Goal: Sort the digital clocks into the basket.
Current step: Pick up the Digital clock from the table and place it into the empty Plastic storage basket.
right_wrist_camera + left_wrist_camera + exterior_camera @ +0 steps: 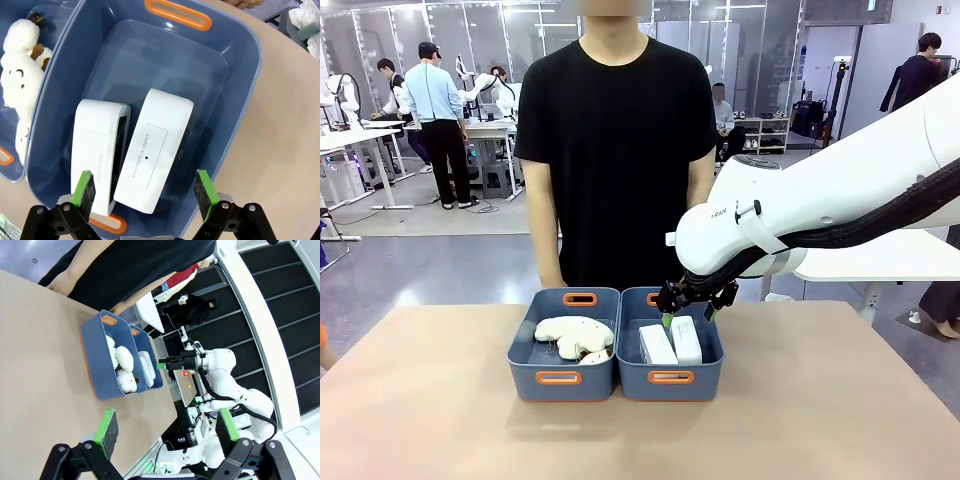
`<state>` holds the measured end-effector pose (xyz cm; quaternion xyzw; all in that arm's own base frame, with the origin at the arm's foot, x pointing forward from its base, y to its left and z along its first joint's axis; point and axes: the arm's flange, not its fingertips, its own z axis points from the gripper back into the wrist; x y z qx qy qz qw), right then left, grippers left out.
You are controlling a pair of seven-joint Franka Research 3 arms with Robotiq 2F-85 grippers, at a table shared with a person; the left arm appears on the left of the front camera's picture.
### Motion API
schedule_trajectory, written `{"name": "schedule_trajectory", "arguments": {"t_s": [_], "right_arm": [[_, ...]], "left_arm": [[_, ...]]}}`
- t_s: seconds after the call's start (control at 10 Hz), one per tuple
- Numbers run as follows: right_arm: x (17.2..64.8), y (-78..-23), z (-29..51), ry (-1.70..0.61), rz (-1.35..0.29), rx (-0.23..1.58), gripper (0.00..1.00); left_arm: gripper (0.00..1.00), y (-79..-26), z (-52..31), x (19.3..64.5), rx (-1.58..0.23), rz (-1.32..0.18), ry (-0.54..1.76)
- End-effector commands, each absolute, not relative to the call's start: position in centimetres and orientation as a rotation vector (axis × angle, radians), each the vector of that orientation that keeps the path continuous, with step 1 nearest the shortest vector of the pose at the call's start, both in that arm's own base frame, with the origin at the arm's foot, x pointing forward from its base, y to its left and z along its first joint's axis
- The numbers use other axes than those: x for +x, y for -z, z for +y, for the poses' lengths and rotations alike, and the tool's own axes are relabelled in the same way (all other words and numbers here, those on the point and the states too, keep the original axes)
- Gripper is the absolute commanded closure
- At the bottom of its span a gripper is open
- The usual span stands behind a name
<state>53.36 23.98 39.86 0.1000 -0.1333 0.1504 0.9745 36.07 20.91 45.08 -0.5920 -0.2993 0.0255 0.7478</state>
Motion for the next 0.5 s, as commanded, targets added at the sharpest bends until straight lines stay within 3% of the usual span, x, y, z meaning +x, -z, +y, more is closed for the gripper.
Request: {"name": "schedule_trajectory", "arguments": {"t_s": [0.0,0.2,0.4], "right_arm": [[50.7,-43.0,21.6,-0.283,-0.268,0.179,0.00],[46.9,-45.8,18.4,-0.284,-0.280,0.275,0.00],[45.3,-45.4,12.3,-0.252,-0.268,0.662,0.00]], "left_arm": [[0.00,-45.4,20.9,36.0,-1.298,-0.651,-0.056],[0.00,-45.4,20.9,36.0,-1.298,-0.651,-0.056],[0.00,-45.4,20.9,36.0,-1.298,-0.651,-0.056]]}}
